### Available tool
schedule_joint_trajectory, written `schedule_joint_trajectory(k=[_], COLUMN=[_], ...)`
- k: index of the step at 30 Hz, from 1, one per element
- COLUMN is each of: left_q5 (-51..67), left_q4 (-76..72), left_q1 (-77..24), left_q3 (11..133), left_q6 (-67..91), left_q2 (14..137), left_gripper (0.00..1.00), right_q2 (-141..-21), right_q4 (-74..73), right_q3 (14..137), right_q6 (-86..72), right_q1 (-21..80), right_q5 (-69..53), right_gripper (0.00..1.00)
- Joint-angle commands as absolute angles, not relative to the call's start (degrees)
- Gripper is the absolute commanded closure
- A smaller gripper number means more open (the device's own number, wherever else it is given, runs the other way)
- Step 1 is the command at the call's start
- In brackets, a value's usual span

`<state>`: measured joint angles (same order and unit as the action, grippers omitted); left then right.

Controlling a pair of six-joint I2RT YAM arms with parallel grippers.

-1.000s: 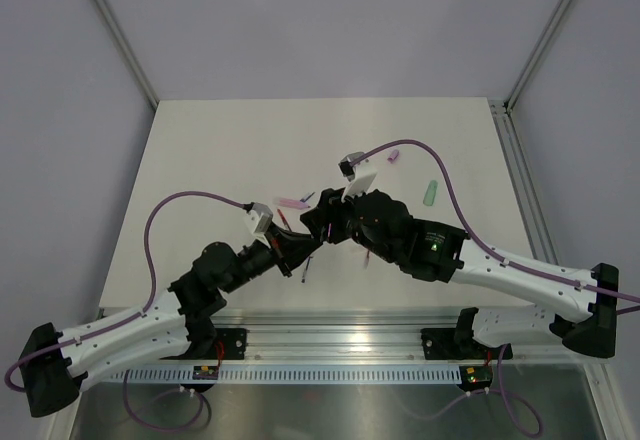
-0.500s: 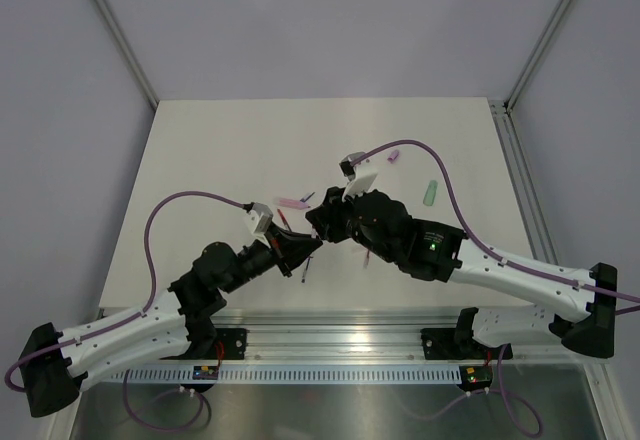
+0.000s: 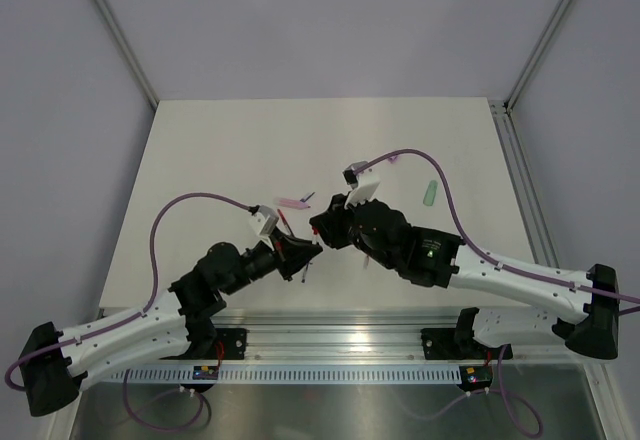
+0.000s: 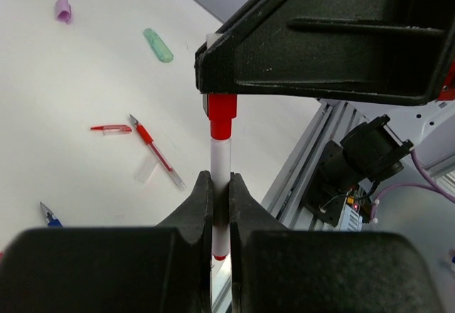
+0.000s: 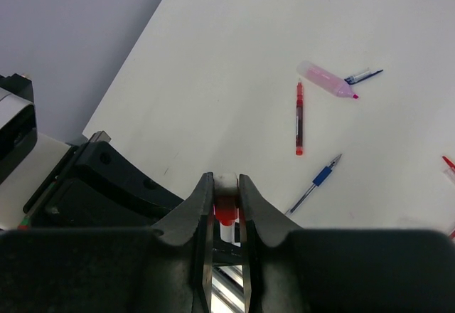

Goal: Insert the pens into the pen caps
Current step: Press the pen cap onto the pen.

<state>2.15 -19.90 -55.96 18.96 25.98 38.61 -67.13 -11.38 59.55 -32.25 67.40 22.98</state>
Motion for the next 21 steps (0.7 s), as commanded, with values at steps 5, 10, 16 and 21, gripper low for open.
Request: schedule_joint_trajectory(k=[5, 10, 16, 21], left_q5=[-2.29, -3.07, -2.46, -2.03], left_q4=[-25.31, -25.14, -25.4, -25.66], left_q1=[-55.9, -55.72, -54.49, -52.65], left_q3=[23.37, 25.48, 27.33, 28.04], left_q6=[27.51, 27.16, 27.25, 27.25], left_q2=[37.09, 37.62, 37.44, 37.79], left_gripper=[1.0, 1.0, 1.0, 1.0], right_q2=[-65.83, -65.04, -67.41, -71.09], right_q4=[-9.85, -9.23, -8.53, -5.9], right_q3=[50.82, 46.85, 43.16, 43.68], right_q6=[-36.03, -40.34, -44.47, -45.18], right_q1=[75.22, 76.64, 78.57, 79.63], right_q5=[26.63, 27.25, 25.14, 23.99], right_gripper=[1.0, 1.0, 1.0, 1.0])
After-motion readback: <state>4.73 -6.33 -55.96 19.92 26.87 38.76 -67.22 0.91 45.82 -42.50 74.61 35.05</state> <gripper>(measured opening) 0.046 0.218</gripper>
